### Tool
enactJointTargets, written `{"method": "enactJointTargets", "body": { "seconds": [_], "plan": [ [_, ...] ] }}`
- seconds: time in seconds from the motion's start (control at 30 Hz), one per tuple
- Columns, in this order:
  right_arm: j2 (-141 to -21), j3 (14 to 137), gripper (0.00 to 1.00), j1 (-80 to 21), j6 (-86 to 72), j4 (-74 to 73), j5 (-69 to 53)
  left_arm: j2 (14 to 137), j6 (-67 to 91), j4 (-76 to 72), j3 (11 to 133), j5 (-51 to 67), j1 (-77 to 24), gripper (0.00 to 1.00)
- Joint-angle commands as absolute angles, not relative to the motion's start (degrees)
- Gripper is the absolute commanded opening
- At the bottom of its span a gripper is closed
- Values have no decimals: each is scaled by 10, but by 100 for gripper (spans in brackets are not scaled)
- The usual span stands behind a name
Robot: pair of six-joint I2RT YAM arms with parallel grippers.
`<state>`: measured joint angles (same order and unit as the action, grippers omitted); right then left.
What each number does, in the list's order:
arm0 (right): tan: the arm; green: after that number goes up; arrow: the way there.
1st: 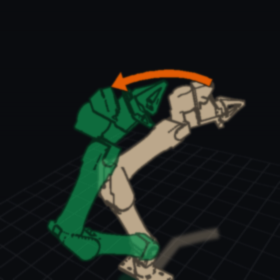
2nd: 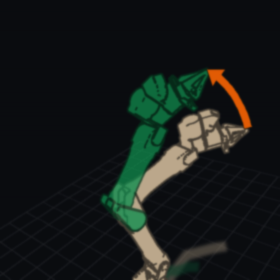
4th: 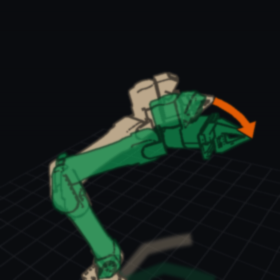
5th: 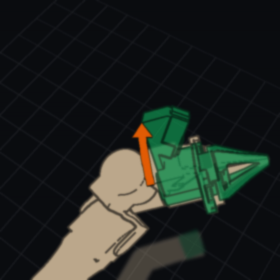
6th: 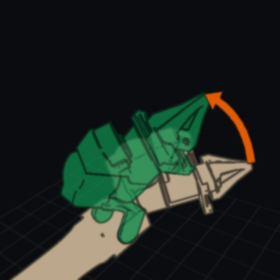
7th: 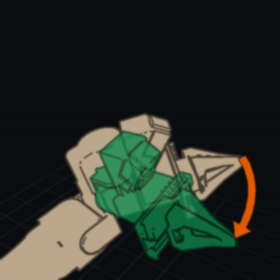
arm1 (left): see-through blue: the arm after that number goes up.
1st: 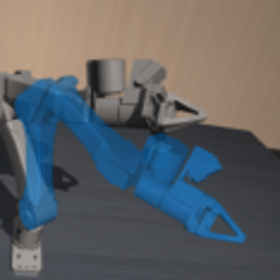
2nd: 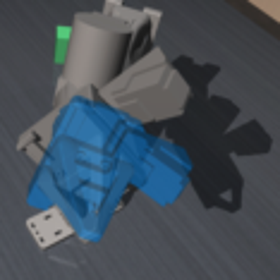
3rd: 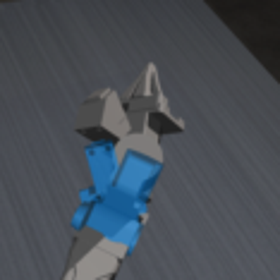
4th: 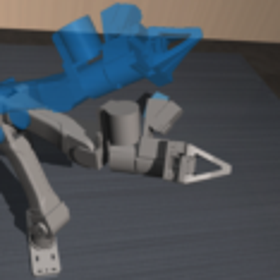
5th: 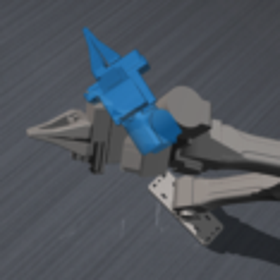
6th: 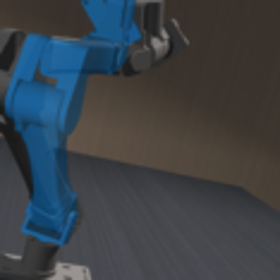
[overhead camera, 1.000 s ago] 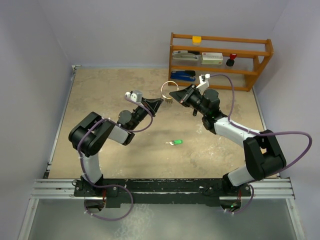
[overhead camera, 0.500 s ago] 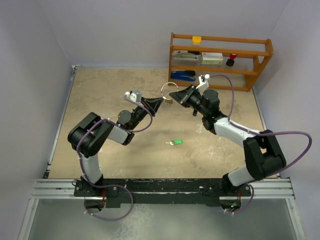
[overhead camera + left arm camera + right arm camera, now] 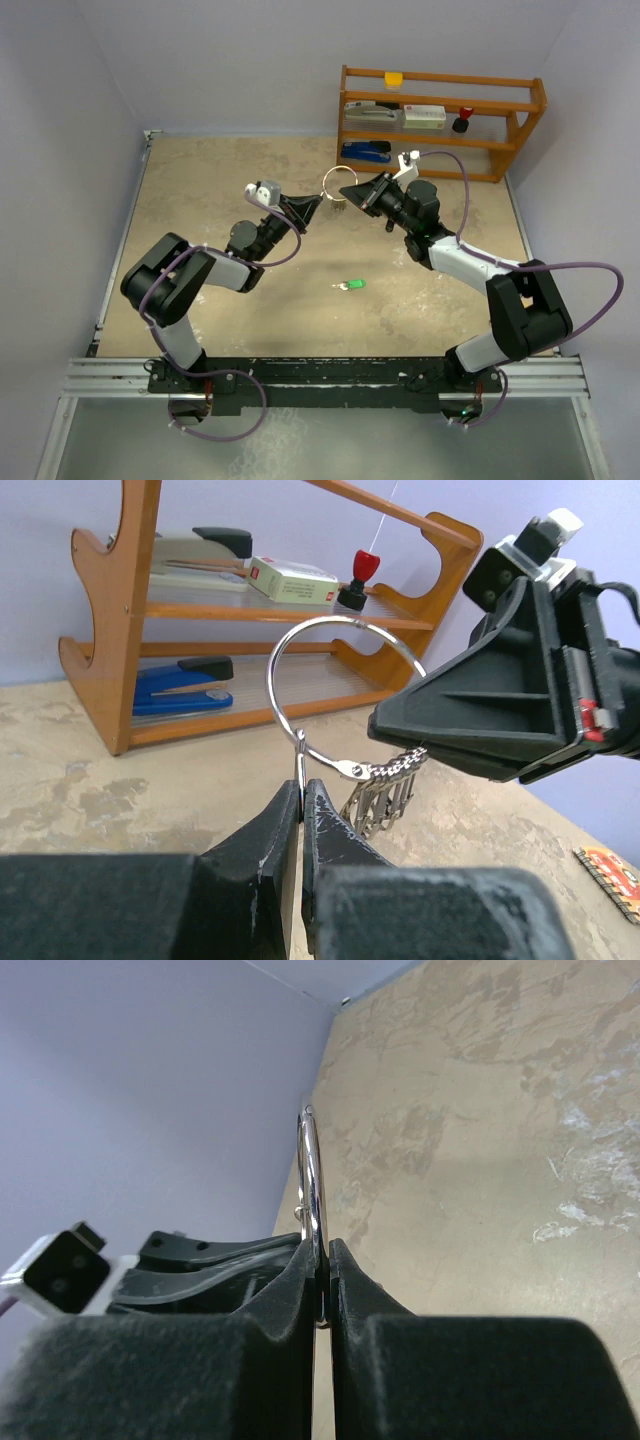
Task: Put the keys on the keyring
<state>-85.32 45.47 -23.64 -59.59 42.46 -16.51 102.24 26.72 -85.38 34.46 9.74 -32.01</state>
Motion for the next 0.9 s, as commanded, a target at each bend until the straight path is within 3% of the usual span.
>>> {"method": "enactJointTargets", "body": {
  "seconds": [0.0,0.23,0.87],
  "plan": [
    [-842,452,0,-223,-591,443,-182,940,201,-763,360,107,-322,0],
    [-873,455,0,-209,-585,448,-227,885,102,-503,427,132,-322,0],
    [-895,430,0,-205,-587,491,-261,924,65,-579,410,126,-322,0]
  ]
}}
